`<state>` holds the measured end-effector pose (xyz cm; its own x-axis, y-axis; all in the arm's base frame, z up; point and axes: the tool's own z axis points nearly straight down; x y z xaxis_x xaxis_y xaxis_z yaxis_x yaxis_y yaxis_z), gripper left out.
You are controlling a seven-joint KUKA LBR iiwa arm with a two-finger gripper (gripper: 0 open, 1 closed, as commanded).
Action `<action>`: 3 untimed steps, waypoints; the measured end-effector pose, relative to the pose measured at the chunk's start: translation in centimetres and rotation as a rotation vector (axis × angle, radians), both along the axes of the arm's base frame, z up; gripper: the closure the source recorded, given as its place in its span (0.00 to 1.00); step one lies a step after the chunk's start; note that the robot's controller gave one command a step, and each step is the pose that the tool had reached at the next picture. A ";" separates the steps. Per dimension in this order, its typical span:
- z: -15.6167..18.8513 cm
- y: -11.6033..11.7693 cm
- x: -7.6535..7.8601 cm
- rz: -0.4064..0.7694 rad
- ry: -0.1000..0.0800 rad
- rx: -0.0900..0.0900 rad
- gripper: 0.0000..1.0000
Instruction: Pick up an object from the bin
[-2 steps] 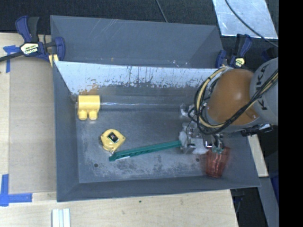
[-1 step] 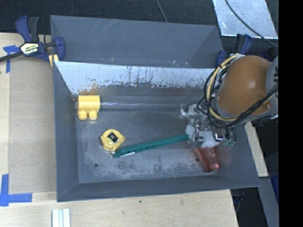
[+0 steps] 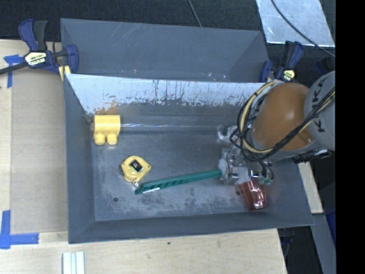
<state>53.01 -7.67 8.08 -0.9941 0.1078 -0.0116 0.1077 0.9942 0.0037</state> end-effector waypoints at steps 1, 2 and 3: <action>0.2 0.1 -0.2 0.001 0.003 0.000 1.00; 1.4 0.4 -0.3 0.015 0.006 0.000 1.00; 0.9 0.3 -0.7 0.139 -0.001 -0.002 1.00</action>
Offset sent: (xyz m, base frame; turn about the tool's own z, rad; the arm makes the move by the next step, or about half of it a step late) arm -0.0090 -0.0072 -0.0108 -0.2197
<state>52.29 -7.40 8.99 -0.9995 -0.0306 -0.0124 -0.0306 0.9995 0.0014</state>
